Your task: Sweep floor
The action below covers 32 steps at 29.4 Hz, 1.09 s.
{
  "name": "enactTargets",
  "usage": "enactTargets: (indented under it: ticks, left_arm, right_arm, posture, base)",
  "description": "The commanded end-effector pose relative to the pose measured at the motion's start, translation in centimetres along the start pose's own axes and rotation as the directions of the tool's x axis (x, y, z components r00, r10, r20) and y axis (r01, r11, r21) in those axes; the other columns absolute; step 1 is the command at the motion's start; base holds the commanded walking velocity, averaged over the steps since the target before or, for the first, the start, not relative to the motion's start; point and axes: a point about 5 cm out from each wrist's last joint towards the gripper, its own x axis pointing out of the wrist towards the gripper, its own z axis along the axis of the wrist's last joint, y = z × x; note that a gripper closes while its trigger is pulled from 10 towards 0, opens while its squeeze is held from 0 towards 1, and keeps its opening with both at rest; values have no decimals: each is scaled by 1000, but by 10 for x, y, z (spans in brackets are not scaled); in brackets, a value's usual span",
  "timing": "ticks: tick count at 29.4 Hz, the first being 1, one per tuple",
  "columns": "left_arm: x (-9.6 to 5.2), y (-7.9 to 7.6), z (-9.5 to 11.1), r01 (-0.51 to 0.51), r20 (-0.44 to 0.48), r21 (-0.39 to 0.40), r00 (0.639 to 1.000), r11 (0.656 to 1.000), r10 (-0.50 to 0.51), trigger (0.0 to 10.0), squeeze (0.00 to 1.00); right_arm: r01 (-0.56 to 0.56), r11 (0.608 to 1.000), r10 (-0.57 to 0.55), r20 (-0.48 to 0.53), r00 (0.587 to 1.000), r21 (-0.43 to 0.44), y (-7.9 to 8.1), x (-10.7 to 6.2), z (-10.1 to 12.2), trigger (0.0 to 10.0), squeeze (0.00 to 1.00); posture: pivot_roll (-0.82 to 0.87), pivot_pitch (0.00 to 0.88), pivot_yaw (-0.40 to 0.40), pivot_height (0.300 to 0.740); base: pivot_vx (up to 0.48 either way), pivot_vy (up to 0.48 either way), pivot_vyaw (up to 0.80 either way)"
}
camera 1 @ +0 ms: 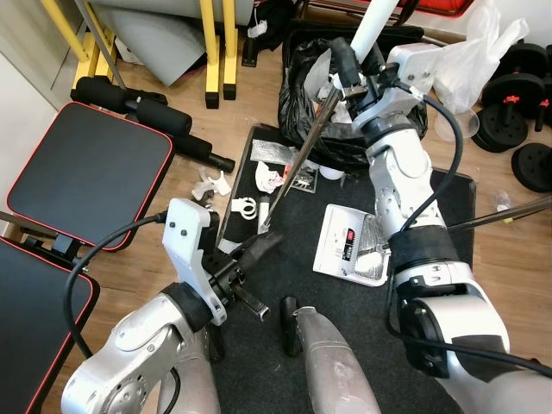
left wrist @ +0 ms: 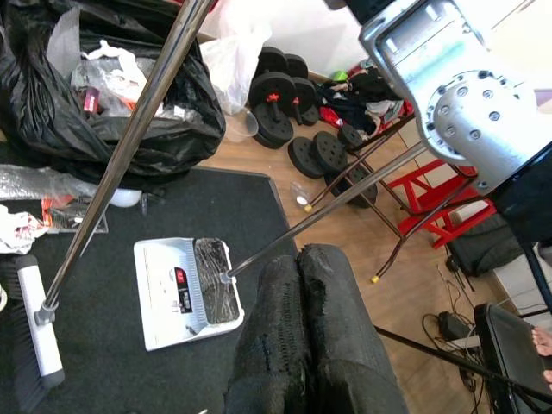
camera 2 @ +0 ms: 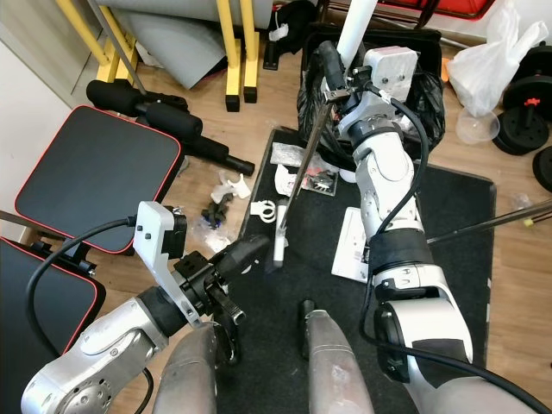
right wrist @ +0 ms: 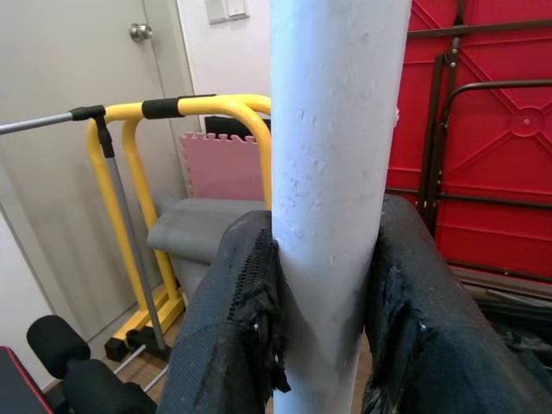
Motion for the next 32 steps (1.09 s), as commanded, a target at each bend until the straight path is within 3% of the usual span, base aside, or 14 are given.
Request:
enactTargets:
  ticks: [1,12,20,24,27,32]
  left_arm:
    - [-1,-2,-6,17,-20,-25,1000,1000,-17,10000,0]
    - [1,-1,-6,16,-14,-25,1000,1000,-16,10000,0]
    - [3,0,-6,18,-10,-25,1000,1000,-18,10000,0]
    - [3,0,-6,16,-10,-24,1000,1000,-16,10000,0]
    - [3,1,-6,16,-10,-23,1000,1000,-16,10000,0]
    - [3,1,-6,17,-9,-23,1000,1000,-17,10000,0]
  right_arm:
    - [-38,998,40,33,999,-56,0,2,9,10000,0]
    - [-100,994,104,69,992,-52,8,12,35,10000,0]
    - [-114,991,116,29,993,-65,9,9,29,10000,0]
    - [-87,996,85,86,993,14,7,13,40,10000,0]
    - [-52,989,28,166,986,142,2,17,57,10000,0]
    - [-40,988,15,164,986,149,2,17,56,10000,0]
  posture:
    - [-165,411,-144,740]
    - [-173,404,-148,740]
    - [-173,403,-149,740]
    - [-170,402,-148,740]
    - [-172,401,-148,740]
    - [-172,403,-147,740]
  base:
    - [0,0,0]
    - [0,0,0]
    - [0,0,0]
    - [0,0,0]
    - [0,0,0]
    - [0,0,0]
